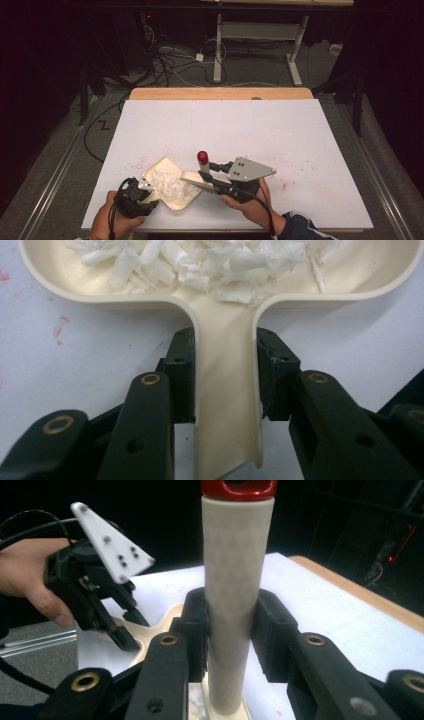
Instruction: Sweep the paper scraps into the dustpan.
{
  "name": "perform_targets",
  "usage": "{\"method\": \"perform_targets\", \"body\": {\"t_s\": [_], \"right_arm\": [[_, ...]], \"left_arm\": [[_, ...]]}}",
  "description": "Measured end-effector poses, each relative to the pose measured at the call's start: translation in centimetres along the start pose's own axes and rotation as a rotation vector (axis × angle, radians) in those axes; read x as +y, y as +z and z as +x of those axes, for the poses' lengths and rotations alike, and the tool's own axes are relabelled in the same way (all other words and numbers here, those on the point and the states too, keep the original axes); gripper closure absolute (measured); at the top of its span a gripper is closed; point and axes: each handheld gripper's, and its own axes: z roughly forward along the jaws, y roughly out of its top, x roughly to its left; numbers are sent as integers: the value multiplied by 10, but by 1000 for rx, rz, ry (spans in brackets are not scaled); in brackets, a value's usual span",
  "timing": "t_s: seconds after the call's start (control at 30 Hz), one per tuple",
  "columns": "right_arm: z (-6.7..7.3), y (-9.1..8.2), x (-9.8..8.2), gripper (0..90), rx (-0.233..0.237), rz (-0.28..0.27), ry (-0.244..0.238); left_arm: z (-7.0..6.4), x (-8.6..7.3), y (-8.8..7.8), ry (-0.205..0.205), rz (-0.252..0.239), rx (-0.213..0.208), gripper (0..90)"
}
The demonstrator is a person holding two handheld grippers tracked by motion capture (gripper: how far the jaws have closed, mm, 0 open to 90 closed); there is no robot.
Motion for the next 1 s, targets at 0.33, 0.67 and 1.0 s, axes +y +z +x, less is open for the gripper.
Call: {"method": "perform_targets", "body": {"t_s": [0.33,0.67,1.0], "right_arm": [[6,5,7,706,10,-5,-23],[-31,-23,17,707,-26,-67,58],[-61,-57,12,706,-81,-48,73]], "left_arm": [[0,0,0,-11,-8,-3,632],[3,1,0,-27,-25,-14,632],[4,2,0,-54,-50,-10,631]]}}
